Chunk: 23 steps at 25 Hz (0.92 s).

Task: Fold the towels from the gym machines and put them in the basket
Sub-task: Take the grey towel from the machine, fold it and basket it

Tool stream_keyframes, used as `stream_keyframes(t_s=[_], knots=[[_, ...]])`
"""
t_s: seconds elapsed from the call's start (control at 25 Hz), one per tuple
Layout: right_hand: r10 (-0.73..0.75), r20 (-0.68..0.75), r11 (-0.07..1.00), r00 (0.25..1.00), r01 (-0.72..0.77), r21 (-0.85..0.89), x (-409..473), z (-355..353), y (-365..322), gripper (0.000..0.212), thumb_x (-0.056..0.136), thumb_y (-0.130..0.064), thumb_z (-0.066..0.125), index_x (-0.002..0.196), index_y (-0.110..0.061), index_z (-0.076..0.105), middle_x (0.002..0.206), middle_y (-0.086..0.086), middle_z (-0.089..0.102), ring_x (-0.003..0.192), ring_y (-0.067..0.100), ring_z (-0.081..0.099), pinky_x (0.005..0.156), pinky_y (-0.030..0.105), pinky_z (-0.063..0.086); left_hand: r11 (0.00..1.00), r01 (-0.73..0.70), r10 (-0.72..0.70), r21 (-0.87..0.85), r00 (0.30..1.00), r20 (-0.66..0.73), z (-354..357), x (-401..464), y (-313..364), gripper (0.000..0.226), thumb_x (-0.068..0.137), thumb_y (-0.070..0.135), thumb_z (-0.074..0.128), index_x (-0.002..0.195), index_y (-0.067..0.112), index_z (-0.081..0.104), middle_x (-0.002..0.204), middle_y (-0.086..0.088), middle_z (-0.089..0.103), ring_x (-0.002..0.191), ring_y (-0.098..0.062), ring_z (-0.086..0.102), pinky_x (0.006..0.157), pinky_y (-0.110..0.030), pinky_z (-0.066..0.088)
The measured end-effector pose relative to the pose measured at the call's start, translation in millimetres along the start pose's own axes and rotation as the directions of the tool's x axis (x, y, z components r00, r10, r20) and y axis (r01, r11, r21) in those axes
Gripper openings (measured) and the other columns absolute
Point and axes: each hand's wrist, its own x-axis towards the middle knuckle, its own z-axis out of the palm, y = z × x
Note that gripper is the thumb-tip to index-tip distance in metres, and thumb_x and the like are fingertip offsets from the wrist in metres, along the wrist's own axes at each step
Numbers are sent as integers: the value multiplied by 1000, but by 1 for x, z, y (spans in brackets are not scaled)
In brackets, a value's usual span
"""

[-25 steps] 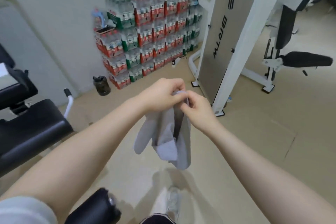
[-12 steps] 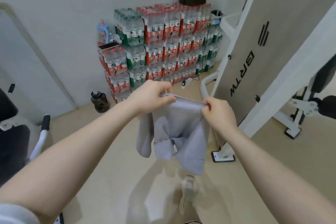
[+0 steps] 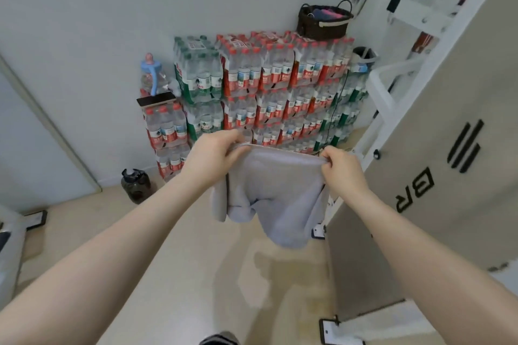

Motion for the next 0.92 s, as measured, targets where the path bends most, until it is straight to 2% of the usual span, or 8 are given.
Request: stream_keyframes(t_s=[0.16,0.24,0.32,0.36,0.52,0.68,0.76,0.92], knots=[[-44,-47,998,998,46,50,90,13,4,20,87,3,37,72,-10,39,68,-3,36,64,18,38,51,28,27,981,172,-161,-85,979,124,32,64,-51,17,94,21,48,95,7,59,83,-2,59,80,-19,53,63,-26,33],[61,-32,979,998,-54,194,141,20,-1,22,93,0,33,77,-12,42,71,-8,37,58,15,47,46,23,38,984,167,-159,-66,980,117,41,112,-75,20,95,21,46,97,6,58,88,-5,61,81,-20,52,66,-28,33],[162,-22,945,987,-148,291,197,29,-3,21,94,-1,31,85,-12,46,73,-7,42,51,15,52,38,15,37,990,144,-143,5,980,140,51,165,-99,19,96,21,44,92,5,53,85,-6,58,77,-21,49,65,-30,32],[160,-48,942,986,-138,305,229,34,-5,21,93,0,30,83,-11,45,72,-4,42,51,16,49,37,15,34,989,150,-151,21,978,145,55,195,-113,18,96,21,43,89,7,50,82,-6,56,75,-21,48,62,-31,33],[11,-145,950,989,35,311,342,45,-21,21,81,9,33,69,-6,38,60,3,34,55,18,27,54,30,19,972,235,-235,14,963,131,61,286,-165,11,87,19,48,86,8,51,64,5,46,66,-20,47,54,-29,35],[-108,-100,960,989,130,250,444,62,-35,18,78,10,40,75,-2,53,70,5,47,62,15,39,56,28,27,961,262,-274,82,942,196,68,362,-224,23,67,21,38,74,4,51,72,-7,50,71,-25,45,57,-31,31],[-114,-84,971,990,129,200,492,75,-34,15,79,7,44,78,3,58,78,9,52,71,19,44,63,26,29,937,332,-347,108,922,170,73,396,-252,12,76,10,41,76,3,52,76,-8,51,76,-28,47,63,-30,31],[-83,-154,953,985,123,278,600,95,-46,21,82,-1,44,69,13,52,69,23,46,62,30,40,63,30,28,910,369,-374,187,927,-12,81,469,-295,13,83,-1,40,83,1,53,85,-14,53,84,-29,49,67,-33,34]])
